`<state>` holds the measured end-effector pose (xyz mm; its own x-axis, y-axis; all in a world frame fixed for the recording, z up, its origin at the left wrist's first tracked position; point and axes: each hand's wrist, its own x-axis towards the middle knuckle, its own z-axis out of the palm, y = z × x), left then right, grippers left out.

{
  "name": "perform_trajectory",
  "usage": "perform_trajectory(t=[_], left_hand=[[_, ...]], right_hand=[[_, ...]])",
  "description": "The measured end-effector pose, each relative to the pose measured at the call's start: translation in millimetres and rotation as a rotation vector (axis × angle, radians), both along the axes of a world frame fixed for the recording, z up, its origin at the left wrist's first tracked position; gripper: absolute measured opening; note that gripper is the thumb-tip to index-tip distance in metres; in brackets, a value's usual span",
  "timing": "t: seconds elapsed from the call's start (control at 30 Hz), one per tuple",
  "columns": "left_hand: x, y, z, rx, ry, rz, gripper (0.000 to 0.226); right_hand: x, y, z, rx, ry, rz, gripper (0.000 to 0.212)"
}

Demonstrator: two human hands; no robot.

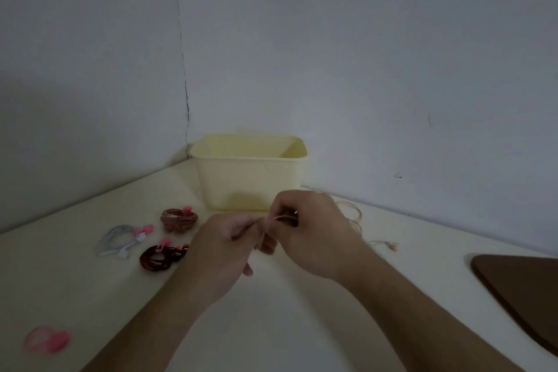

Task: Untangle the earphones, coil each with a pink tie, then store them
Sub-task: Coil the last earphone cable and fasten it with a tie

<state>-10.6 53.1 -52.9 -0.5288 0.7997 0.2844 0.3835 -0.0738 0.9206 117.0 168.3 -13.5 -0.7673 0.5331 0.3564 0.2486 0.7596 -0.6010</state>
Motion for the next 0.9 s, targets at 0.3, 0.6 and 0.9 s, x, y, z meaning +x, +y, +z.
perform_trajectory(t=[0.3,0.6,0.9], left_hand=[[1.8,-8.1,8.5,0.143,-0.508,-0.314,0.030],[-7.4,-0.6,2.3,0.122,-0.064,0.154,0.028],[8.4,-5.6,13.0,0.226,-0.544,-0.197,0.031]], right_hand=[[-1.4,15.0,-10.4,-0.096,0.145,-0.077,0.024],[-6.6,-3.1,-14.0,-0.029,-0.122,0.031,0.023],[-0.6,11.6,-9.2,-0.109,0.130,-0.124,0.027]])
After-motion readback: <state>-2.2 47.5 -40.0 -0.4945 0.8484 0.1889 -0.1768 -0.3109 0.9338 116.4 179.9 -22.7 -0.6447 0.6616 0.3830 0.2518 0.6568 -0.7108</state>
